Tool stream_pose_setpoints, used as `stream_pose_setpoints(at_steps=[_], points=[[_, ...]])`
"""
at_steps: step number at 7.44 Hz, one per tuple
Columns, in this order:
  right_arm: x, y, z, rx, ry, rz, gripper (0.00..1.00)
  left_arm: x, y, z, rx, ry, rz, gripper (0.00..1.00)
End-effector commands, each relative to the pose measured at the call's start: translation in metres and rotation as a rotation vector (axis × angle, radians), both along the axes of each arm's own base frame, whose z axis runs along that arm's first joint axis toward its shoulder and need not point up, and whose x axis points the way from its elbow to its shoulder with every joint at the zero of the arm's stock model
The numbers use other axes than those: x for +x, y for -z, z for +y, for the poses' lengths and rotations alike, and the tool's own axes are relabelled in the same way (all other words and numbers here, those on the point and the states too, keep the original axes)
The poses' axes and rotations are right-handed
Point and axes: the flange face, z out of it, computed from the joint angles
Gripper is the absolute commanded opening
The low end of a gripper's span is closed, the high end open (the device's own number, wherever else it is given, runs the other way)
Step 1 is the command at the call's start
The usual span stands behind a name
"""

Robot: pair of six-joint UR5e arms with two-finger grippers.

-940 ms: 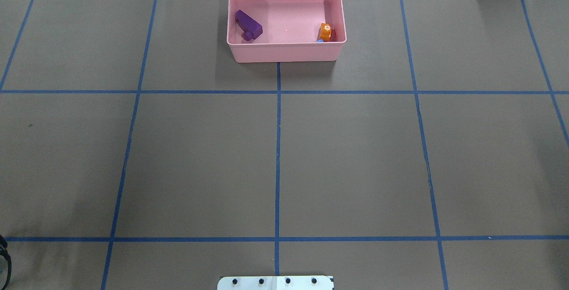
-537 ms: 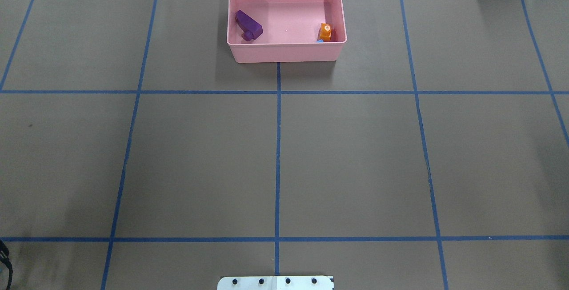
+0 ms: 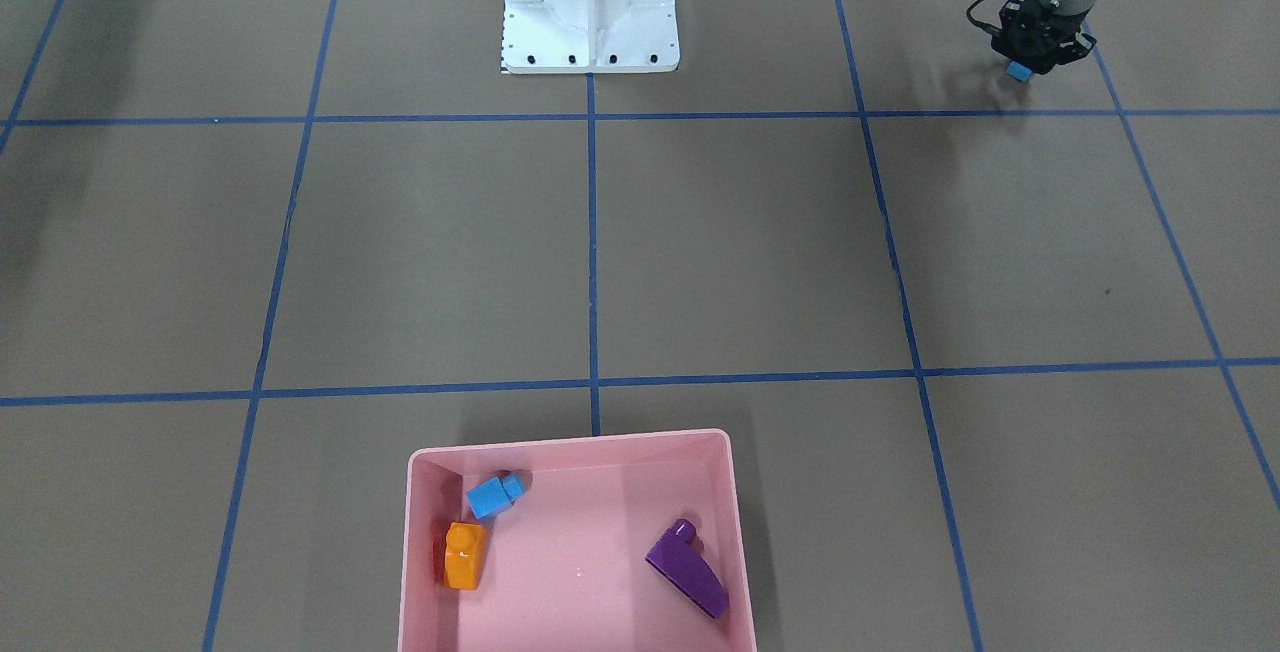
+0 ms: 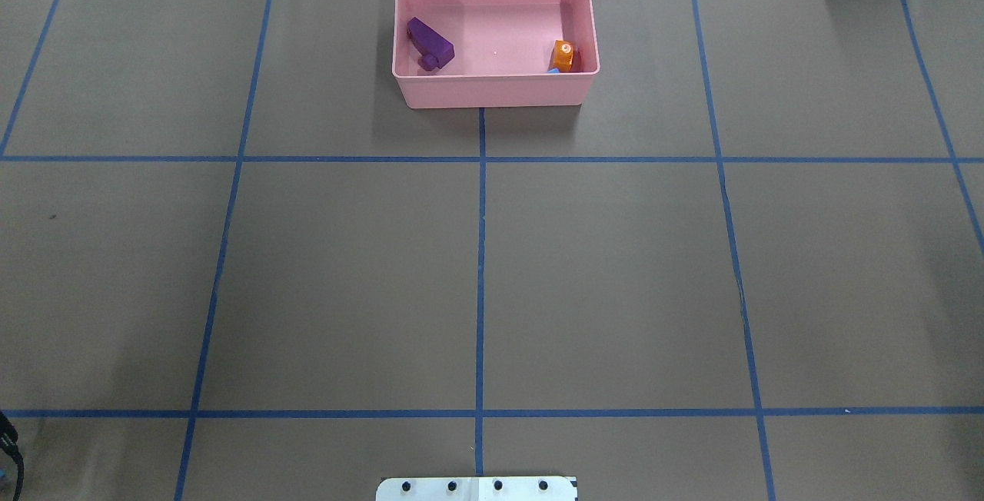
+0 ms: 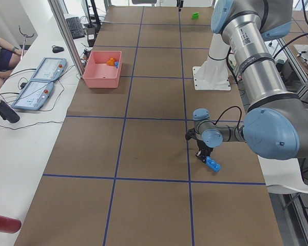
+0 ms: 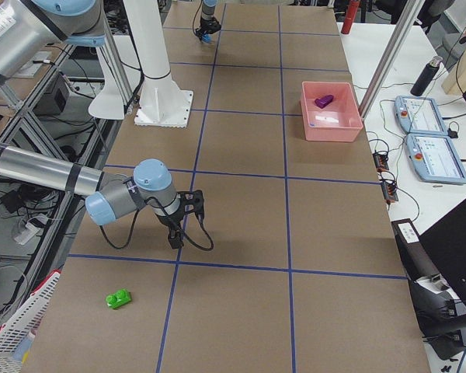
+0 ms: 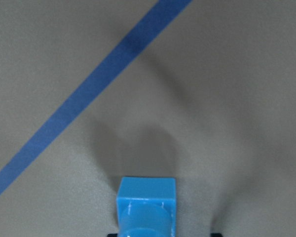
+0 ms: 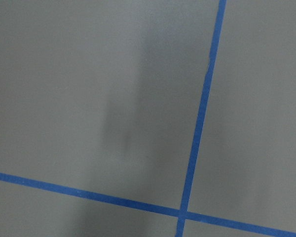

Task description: Put all blocks into box

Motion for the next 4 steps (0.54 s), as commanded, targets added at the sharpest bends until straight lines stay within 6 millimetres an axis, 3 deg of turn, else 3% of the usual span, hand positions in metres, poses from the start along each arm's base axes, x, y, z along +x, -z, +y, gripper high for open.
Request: stream_pose_setpoints(at_steps=[1,4], points=[[-0.001,0.002,-0.003,0.006,0.0,-0.003,1.0,-0.003,0.01,-0.003,0.0,0.019,0.016,0.0],[-0.003,0.004,-0.007,0.013,-0.005,-0.01,1.0,-0.011,0.052,-0.036,0.002,0.176,0.095,0.0]])
